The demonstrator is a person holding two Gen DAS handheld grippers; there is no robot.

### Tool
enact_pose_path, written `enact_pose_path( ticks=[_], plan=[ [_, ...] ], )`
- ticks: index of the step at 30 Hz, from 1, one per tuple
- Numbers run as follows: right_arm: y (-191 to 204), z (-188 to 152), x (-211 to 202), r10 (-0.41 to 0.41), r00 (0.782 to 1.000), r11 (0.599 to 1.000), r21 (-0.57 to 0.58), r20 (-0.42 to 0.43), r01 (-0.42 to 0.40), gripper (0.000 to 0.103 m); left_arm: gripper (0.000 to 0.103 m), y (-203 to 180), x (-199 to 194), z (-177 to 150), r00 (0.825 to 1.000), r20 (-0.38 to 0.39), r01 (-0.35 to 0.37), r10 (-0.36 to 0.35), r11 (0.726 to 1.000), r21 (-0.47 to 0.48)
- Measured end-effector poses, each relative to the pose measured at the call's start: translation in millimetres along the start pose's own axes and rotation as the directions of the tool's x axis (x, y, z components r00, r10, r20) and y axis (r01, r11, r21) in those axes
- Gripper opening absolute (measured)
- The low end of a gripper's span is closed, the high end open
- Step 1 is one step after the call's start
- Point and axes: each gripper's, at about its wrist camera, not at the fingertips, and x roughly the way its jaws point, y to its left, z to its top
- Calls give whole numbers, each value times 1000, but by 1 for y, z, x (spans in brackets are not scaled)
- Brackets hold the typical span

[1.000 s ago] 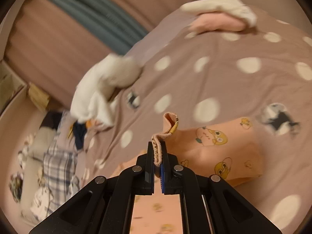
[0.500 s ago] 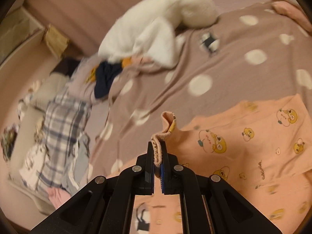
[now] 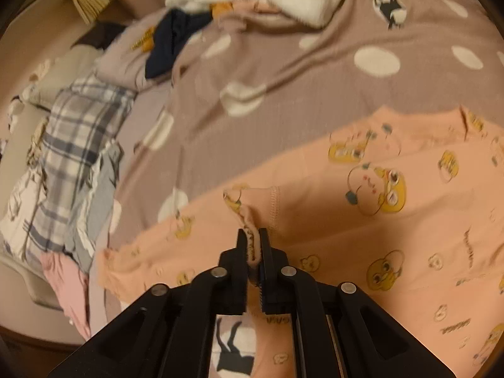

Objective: Fold small clothes
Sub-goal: 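Carry the held sleeve across the shirt body with the right gripper, release, then reach the left gripper to the other sleeve cuff and grasp it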

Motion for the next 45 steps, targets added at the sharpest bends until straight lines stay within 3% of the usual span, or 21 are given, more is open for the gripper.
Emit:
enact_pose_path(
  ticks=[4,6,10,12,14,17,18,21,24,26,29,31,33,36,37,39,42,45],
  plan=[
    [6,-7,1,128,990,992,-15,-67,-129,10,102,7,6,2,999,-12,-47,47,999,-21],
    [19,-13,-1,132,987,988,-67,-96,-138,10,102,14,6,5,998,-11,-57,56,997,-51],
    [35,-28,-14,144,984,974,-158,-109,-160,14,102,32,6,10,999,-37,18,-24,991,-136],
    [35,-35,-22,138,983,971,-178,-121,-158,38,102,38,9,11,996,-54,55,-65,984,-167],
    [31,-41,-28,101,987,973,-195,-127,-125,53,102,44,13,13,996,-64,50,-63,981,-187],
    [20,-56,-49,55,995,967,-245,-78,-72,56,102,49,17,14,999,-54,-19,9,980,-197],
    [15,-62,-56,48,997,963,-263,-60,-62,61,102,50,18,15,999,-46,-28,20,979,-201],
    [-4,-79,-78,41,999,956,-290,-19,-45,81,102,56,27,18,999,-45,8,-19,971,-239],
    [-27,-98,-100,50,998,957,-287,29,-40,89,102,63,32,22,998,-30,47,-59,949,-310],
    [-44,-108,-109,63,997,961,-273,46,-48,93,102,63,31,27,998,5,60,-61,955,-289],
    [-71,-121,-117,54,996,972,-233,73,-35,94,102,64,27,33,994,70,93,-80,975,-200],
    [-85,-125,-115,35,997,978,-206,63,-21,95,102,68,27,34,989,98,124,-106,973,-196],
    [-95,-123,-112,-1,999,984,-179,48,10,95,102,80,32,35,981,99,186,-165,945,-270],
    [-108,-121,-113,-6,998,992,-123,57,13,95,103,99,49,38,948,88,316,-307,863,-394],
    [-112,-121,-114,10,998,994,-107,60,-3,95,102,105,56,39,942,78,328,-326,844,-424],
    [-118,-122,-113,29,998,996,-84,47,-25,95,102,110,66,43,945,47,309,-324,838,-450],
    [-127,-126,-111,17,999,998,-62,40,-14,95,102,113,82,50,960,-2,251,-280,865,-435],
    [-140,-131,-107,-7,1000,999,-46,30,8,95,102,116,99,57,957,-29,245,-288,859,-448]
  ],
)
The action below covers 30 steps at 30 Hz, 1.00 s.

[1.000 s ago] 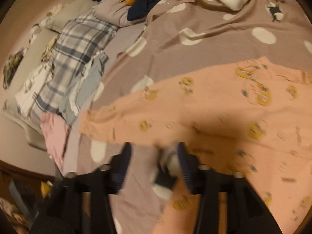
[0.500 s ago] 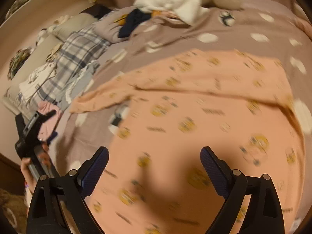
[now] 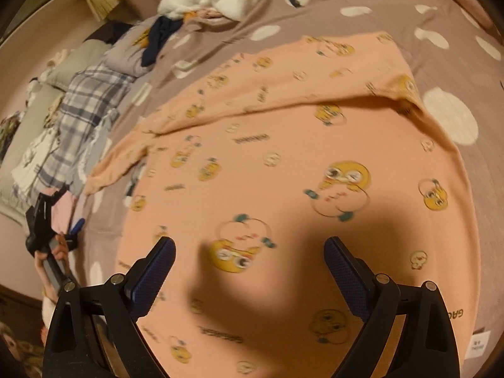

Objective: Fold small clothes
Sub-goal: 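Reach the left gripper to the other sleeve cuff and grasp it, then carry the held sleeve across the shirt body with the left gripper, release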

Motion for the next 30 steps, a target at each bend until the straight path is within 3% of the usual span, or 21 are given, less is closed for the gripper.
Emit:
enact_pose_path(
  ticks=[6,13,16,18,20,21,23,25,30],
  plan=[
    [1,-5,4,-23,1000,997,-71,3,23,95,102,6,16,23,993,43,115,-111,988,-104],
    [20,-9,19,-137,989,961,-234,48,145,102,101,1,33,39,995,8,96,-96,993,-69],
    [23,-8,25,-166,983,946,-271,75,180,102,99,7,35,47,989,14,151,-150,983,-100],
    [23,-6,27,-171,982,941,-281,85,188,102,90,14,35,51,984,17,177,-176,975,-137],
    [23,-5,27,-171,981,939,-285,93,191,102,67,23,35,54,984,25,176,-174,967,-184],
    [22,-5,27,-171,980,938,-289,100,193,102,61,28,36,55,988,23,157,-156,965,-209],
    [22,-5,29,-180,978,932,-298,110,205,102,31,34,38,55,993,15,114,-114,966,-230],
    [25,-6,30,-196,974,924,-311,114,222,102,11,38,39,54,997,10,79,-79,970,-231],
    [26,-7,31,-200,972,921,-316,119,229,102,8,36,36,52,999,32,44,-39,979,-197]
  ],
)
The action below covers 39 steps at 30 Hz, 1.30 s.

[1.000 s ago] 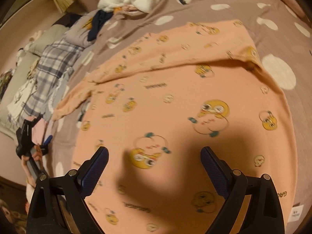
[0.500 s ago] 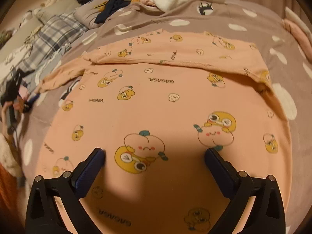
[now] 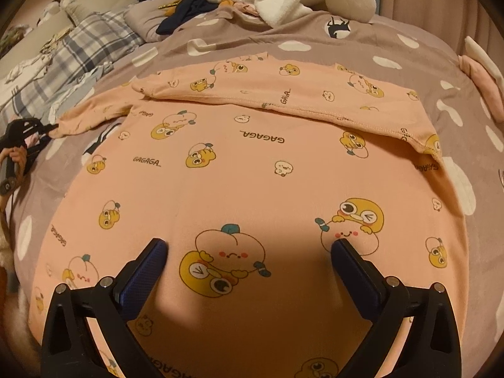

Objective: Fold small clothes
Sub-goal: 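Carry the held sleeve across the shirt body with the left gripper, release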

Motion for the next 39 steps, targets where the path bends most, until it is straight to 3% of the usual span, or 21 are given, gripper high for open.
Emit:
enact_pose_path(
  ticks=[4,8,12,15,21,24,35,37,39],
  plan=[
    [0,0,0,1,1000,1000,-1,5,-1,102,7,-14,1,-5,997,33,-69,66,995,79],
    [0,0,0,4,1000,1000,1,9,-4,102,7,-28,0,-8,1000,24,-7,5,996,90],
    [0,-1,0,4,1000,1000,0,10,-4,102,7,-53,-11,-18,998,65,-17,5,984,175],
    [-1,-1,0,6,1000,1000,5,8,-6,102,7,-72,-12,-27,999,51,-4,-8,973,229],
    [-13,0,-12,78,997,992,96,-9,-77,102,7,-111,-7,-57,999,37,12,-25,945,328],
    [-22,0,-17,113,993,980,163,-13,-110,102,7,-127,1,-76,999,-19,50,-47,936,348],
    [-48,-9,-44,100,995,966,238,25,-103,102,7,-198,7,-174,991,-91,133,-99,820,556],
    [-61,-11,-45,101,994,949,297,39,-108,102,7,-207,11,-189,987,-93,163,-134,805,570],
    [-74,-13,-42,134,991,917,377,23,-133,102,7,-217,20,-200,981,-121,195,-154,807,558]
  ],
)
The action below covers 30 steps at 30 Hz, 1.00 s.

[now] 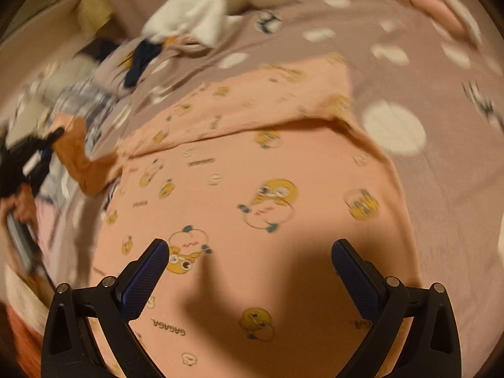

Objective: Fold small clothes
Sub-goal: 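Carry the held sleeve across the shirt body with the left gripper, release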

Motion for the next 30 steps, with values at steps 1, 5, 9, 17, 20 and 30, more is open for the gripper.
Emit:
enact_pose_path(
  ticks=[1,5,9,17,20,30],
  plan=[
    [-5,1,1,16,1000,999,33,-20,-15,102,7,-6,8,-1,1000,-11,23,-23,1000,-17],
    [-13,4,-6,44,999,996,78,-12,-43,102,7,-39,37,-6,999,-30,22,-22,1000,2],
    [-16,7,-21,69,998,995,71,14,-69,102,7,-70,47,-15,1000,-2,21,-21,999,44],
    [-55,21,-41,25,998,988,153,58,-34,102,7,-159,111,-84,990,-120,92,-73,983,161],
    [-80,20,-45,-53,996,968,249,73,33,102,7,-178,142,-118,978,-194,107,-70,976,188],
    [-114,12,-46,-66,998,927,371,-1,61,102,6,-197,221,-216,915,-402,113,-44,982,150]
  ],
)
